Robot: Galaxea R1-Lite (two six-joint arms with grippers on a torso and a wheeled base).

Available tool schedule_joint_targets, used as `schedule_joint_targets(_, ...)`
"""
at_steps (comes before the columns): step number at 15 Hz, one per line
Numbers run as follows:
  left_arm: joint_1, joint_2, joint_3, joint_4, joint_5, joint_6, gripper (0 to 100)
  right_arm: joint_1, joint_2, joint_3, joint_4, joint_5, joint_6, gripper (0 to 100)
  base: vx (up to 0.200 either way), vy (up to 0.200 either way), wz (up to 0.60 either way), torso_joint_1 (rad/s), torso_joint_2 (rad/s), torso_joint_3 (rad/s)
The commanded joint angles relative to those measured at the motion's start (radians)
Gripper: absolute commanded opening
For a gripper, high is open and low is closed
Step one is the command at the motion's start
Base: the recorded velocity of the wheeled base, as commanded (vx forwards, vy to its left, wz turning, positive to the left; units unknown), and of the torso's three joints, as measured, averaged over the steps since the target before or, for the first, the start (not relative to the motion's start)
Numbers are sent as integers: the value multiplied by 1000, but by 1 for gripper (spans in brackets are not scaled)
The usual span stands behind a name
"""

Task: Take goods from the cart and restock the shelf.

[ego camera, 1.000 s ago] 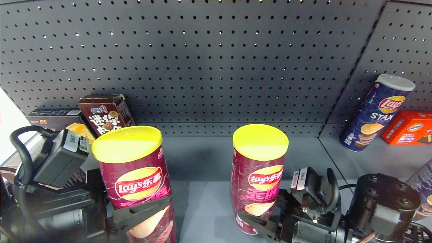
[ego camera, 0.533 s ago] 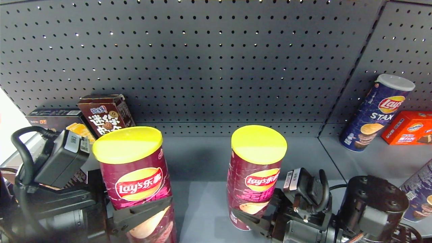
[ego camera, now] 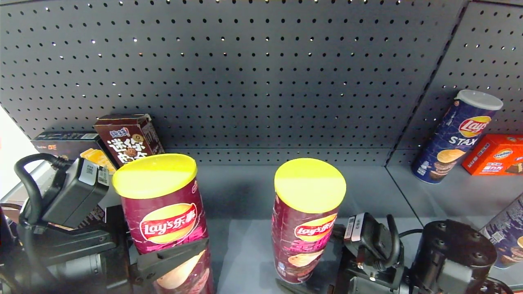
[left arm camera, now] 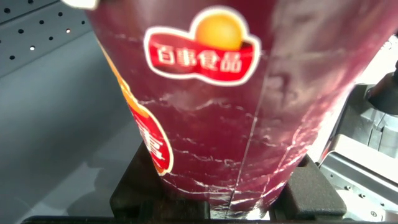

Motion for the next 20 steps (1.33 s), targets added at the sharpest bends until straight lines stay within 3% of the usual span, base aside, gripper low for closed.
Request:
schedule_joint_targets(1,0,1,1,0,0,1,0,0,-71,44,-4,0,-2,100,0,0,0,0,0,0)
schedule_joint_targets(7,-2,0,1,0,0,1,0,-28,-350,240,-4,0,-9,100,0,0,0,0,0,0)
schedule_joint_targets(11,-2,0,1,0,0,1,0,-104,-488,305,7,-6,-12,100,0,0,0,0,0,0)
schedule_joint_targets(20,-3,-2,10,0,0,3,0,-276,-657,315,96,-20,-42,100,0,0,0,0,0,0)
